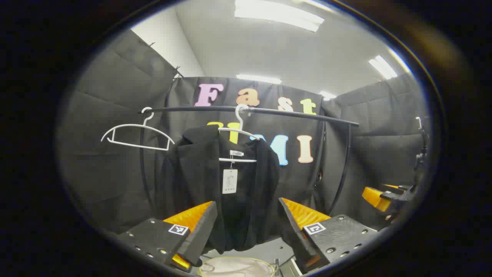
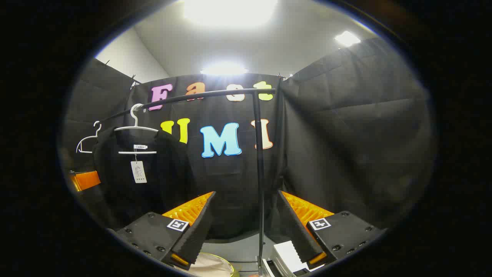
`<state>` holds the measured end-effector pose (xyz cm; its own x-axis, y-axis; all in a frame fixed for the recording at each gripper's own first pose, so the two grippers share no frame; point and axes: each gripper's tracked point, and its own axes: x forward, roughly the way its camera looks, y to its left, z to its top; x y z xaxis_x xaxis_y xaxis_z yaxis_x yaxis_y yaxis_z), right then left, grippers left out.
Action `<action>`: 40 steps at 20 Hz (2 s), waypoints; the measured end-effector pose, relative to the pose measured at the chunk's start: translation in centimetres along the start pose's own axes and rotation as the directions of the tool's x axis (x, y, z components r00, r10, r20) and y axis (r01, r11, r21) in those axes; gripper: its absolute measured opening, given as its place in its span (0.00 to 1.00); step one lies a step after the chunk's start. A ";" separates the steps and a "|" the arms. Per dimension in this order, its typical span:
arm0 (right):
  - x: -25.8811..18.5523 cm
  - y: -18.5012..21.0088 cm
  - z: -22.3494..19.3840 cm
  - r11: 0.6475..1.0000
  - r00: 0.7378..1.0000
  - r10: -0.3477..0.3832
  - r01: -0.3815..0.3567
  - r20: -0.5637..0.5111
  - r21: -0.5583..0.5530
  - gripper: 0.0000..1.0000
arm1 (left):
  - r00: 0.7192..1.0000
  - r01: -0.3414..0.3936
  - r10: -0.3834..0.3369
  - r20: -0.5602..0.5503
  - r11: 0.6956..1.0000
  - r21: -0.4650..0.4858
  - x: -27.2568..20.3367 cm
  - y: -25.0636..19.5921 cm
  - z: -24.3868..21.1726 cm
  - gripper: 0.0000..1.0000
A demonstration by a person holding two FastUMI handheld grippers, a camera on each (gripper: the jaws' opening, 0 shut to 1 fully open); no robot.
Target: Grasp the clothes on the hanger with both hands and then place them into the laundry hamper below.
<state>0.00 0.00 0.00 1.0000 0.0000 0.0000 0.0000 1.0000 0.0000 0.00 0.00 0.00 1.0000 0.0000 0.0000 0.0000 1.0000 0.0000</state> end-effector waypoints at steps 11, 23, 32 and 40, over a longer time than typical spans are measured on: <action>-0.2 2.1 -0.4 0.999 0.999 0.032 -0.032 -0.020 0.007 0.98 | 1.000 -0.014 0.013 -0.026 0.999 -0.049 -0.5 1.5 -1.4 0.93; 1.3 6.3 -2.3 0.991 0.986 0.133 -0.132 -0.100 0.017 0.98 | 0.991 -0.113 0.110 -0.070 0.993 -0.043 0.6 4.6 -2.4 0.92; 8.5 10.1 -4.4 0.961 0.949 0.275 -0.272 -0.155 0.045 0.92 | 0.938 -0.333 0.330 -0.103 0.943 -0.014 6.9 7.3 -1.7 0.92; 13.0 13.4 -4.8 0.910 0.893 0.415 -0.404 -0.174 0.092 0.93 | 0.881 -0.457 0.459 -0.113 0.888 0.044 11.1 8.9 -1.8 0.93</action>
<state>12.98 13.41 -4.78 0.8932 0.4147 -0.1738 -0.4045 0.9099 0.0924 11.10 8.87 -1.85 0.8811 0.4592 -0.1134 -0.4573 0.8882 0.0437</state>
